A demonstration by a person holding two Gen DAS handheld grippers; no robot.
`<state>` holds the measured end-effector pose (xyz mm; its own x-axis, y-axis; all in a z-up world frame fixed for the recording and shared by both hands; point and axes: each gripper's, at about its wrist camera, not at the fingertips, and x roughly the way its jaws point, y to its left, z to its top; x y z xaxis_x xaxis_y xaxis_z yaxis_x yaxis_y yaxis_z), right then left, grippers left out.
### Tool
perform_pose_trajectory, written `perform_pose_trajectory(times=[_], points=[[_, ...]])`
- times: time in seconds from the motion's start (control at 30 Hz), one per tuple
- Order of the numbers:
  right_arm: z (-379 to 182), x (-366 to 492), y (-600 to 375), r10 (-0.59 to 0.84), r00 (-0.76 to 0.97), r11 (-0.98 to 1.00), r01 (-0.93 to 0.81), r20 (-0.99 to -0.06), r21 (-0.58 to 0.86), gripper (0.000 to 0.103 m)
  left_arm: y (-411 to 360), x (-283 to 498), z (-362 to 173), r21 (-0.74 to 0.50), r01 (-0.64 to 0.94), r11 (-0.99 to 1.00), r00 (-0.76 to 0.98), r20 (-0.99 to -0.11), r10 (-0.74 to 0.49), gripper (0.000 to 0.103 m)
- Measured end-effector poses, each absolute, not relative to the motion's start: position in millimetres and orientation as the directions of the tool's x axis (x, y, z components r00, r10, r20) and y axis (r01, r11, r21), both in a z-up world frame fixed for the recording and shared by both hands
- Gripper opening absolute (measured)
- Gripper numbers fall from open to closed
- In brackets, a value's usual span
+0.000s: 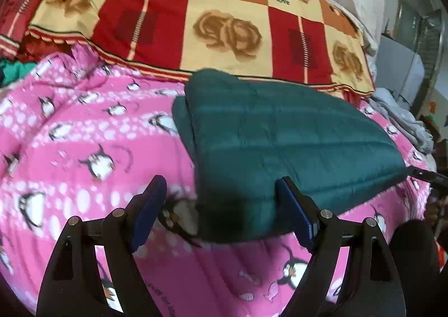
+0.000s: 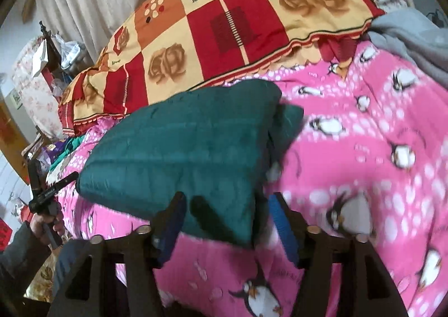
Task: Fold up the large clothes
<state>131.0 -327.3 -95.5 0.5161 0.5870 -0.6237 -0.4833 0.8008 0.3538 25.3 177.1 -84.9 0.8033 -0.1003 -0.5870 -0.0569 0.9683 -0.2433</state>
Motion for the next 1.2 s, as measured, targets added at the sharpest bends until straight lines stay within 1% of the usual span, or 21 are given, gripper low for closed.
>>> perform_pose_trajectory(times=[0.07,0.1,0.2,0.27,0.3,0.33,0.4,0.43,0.47,0.5,0.57,0.63,0.7,0.83,0.93,0.97,1.03,1.17,1.2], points=[[-105,133,-326,0.603,0.502,0.788,-0.493,-0.620,0.368,0.066,180,28,-92,-0.296,-0.036,0.954,0.798,-0.583,-0.151,0.082],[-109,134,-324,0.607,0.495,0.785,-0.495,-0.622,0.372,0.068,180,33,-94,-0.316,-0.031,0.948,0.794,-0.584,-0.168,0.082],[-120,145,-314,0.654,0.440,0.744,-0.521,-0.616,0.418,0.069,172,43,-94,-0.341,0.008,0.940,0.782,-0.583,-0.218,0.082],[-121,149,-307,0.678,0.413,0.719,-0.545,-0.608,0.432,0.072,163,48,-92,-0.340,0.034,0.940,0.762,-0.599,-0.245,0.082],[-121,151,-304,0.686,0.405,0.711,-0.553,-0.605,0.435,0.070,158,50,-90,-0.328,0.048,0.944,0.748,-0.614,-0.251,0.082],[-121,152,-304,0.693,0.398,0.703,-0.559,-0.601,0.440,0.066,153,49,-88,-0.311,0.057,0.949,0.739,-0.626,-0.250,0.082],[-119,153,-305,0.708,0.385,0.684,-0.581,-0.592,0.441,0.053,148,46,-86,-0.308,0.068,0.949,0.722,-0.641,-0.260,0.079],[-117,155,-307,0.714,0.382,0.678,-0.589,-0.587,0.441,0.050,148,45,-86,-0.316,0.073,0.946,0.717,-0.643,-0.269,0.079],[-115,156,-309,0.718,0.380,0.674,-0.591,-0.583,0.444,0.044,144,42,-85,-0.320,0.085,0.944,0.710,-0.645,-0.283,0.079],[-112,159,-313,0.718,0.386,0.675,-0.591,-0.580,0.442,0.042,139,41,-84,-0.312,0.102,0.944,0.703,-0.650,-0.291,0.079],[-107,166,-319,0.703,0.408,0.691,-0.583,-0.582,0.427,0.041,125,38,-84,-0.279,0.127,0.952,0.693,-0.662,-0.286,0.079],[-102,173,-325,0.687,0.429,0.710,-0.566,-0.587,0.418,0.041,115,39,-84,-0.252,0.129,0.959,0.691,-0.671,-0.269,0.079],[-101,176,-326,0.678,0.429,0.720,-0.552,-0.597,0.421,0.041,113,41,-85,-0.227,0.106,0.968,0.690,-0.684,-0.236,0.081],[-102,172,-326,0.663,0.419,0.734,-0.529,-0.621,0.427,0.043,120,42,-87,-0.267,0.064,0.961,0.682,-0.692,-0.238,0.083],[-102,168,-333,0.648,0.434,0.754,-0.478,-0.625,0.450,0.048,123,40,-84,-0.279,0.045,0.959,0.667,-0.707,-0.237,0.083],[-100,166,-336,0.634,0.445,0.769,-0.454,-0.632,0.450,0.053,126,38,-82,-0.284,0.035,0.958,0.663,-0.711,-0.235,0.083],[-93,157,-343,0.631,0.470,0.774,-0.429,-0.617,0.465,0.053,132,34,-79,-0.306,0.010,0.952,0.659,-0.714,-0.236,0.083],[-69,126,-351,0.565,0.530,0.825,-0.380,-0.633,0.418,0.057,145,13,-63,-0.349,-0.081,0.934,0.696,-0.691,-0.198,0.083],[-64,119,-351,0.546,0.538,0.838,-0.374,-0.642,0.398,0.063,145,7,-56,-0.340,-0.106,0.935,0.702,-0.691,-0.171,0.083]])
